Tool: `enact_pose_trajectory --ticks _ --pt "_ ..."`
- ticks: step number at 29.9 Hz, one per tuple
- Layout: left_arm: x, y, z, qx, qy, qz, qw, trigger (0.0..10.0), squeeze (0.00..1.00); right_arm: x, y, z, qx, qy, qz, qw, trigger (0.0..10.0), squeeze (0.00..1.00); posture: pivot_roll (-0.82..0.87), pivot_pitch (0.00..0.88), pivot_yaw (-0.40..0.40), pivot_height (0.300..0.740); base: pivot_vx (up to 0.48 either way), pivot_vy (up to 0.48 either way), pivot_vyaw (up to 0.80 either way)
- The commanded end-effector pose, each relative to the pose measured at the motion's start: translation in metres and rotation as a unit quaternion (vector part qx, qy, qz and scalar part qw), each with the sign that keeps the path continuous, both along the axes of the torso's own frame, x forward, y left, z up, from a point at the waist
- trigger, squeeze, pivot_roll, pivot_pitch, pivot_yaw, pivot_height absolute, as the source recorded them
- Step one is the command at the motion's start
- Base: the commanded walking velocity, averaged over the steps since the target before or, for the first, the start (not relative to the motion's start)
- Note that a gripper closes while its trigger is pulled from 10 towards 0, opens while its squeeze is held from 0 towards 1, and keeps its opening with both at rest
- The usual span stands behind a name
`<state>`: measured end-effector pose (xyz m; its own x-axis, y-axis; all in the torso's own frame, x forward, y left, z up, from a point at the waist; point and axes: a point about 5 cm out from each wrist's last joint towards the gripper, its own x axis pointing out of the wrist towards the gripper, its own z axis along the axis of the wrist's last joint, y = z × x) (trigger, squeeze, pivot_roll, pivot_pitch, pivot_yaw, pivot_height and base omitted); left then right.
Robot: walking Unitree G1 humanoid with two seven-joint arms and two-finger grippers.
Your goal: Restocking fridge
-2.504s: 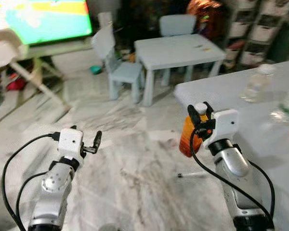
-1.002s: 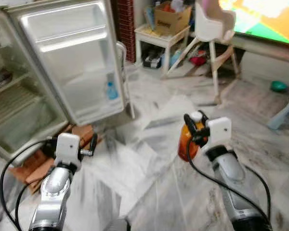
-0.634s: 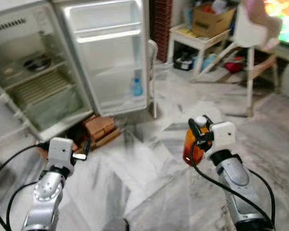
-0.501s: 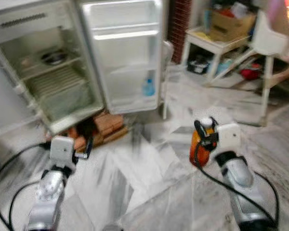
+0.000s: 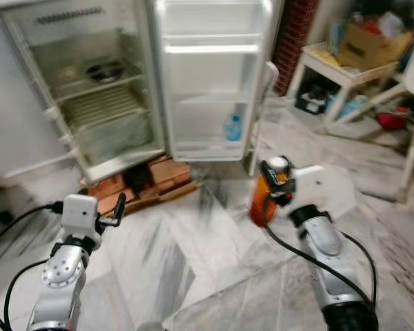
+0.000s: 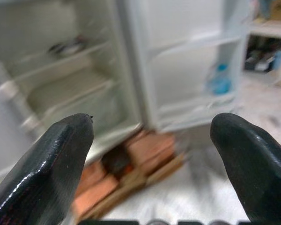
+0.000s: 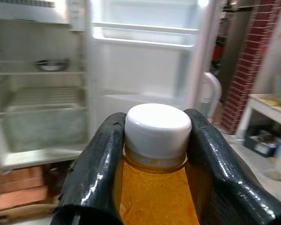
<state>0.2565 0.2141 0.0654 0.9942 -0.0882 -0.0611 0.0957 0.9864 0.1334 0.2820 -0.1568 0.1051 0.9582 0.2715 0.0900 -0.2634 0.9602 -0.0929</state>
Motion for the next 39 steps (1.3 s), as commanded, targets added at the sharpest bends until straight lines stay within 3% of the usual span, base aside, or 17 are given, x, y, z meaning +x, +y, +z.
enact_pose_trajectory --ticks 1,9,26,39 --pt "-0.001 -0.006 -0.001 -0.005 0.000 -0.008 1.000 10.0 0.00 0.001 -0.013 0.005 -0.004 -0.011 -0.019 1.000 10.0 0.00 0.03 0.000 -0.016 0.740 0.390 0.000 0.00" --pt "0.000 -0.007 -0.001 -0.006 -0.002 -0.008 1.000 10.0 0.00 0.004 -0.010 0.009 -0.020 -0.021 0.005 1.000 10.0 0.00 0.03 0.000 -0.020 0.740 0.401 0.000 0.00" --pt "0.001 -0.013 -0.002 -0.008 -0.001 -0.011 1.000 10.0 0.00 0.004 -0.004 0.009 -0.018 -0.024 0.022 0.999 10.0 0.00 0.03 0.000 -0.020 0.740 0.398 0.000 0.79" --pt "0.002 -0.016 -0.003 -0.008 0.000 -0.013 1.000 10.0 0.00 0.005 -0.005 0.007 -0.014 -0.020 0.017 1.000 10.0 0.00 0.02 0.000 -0.018 0.740 0.389 0.000 0.18"
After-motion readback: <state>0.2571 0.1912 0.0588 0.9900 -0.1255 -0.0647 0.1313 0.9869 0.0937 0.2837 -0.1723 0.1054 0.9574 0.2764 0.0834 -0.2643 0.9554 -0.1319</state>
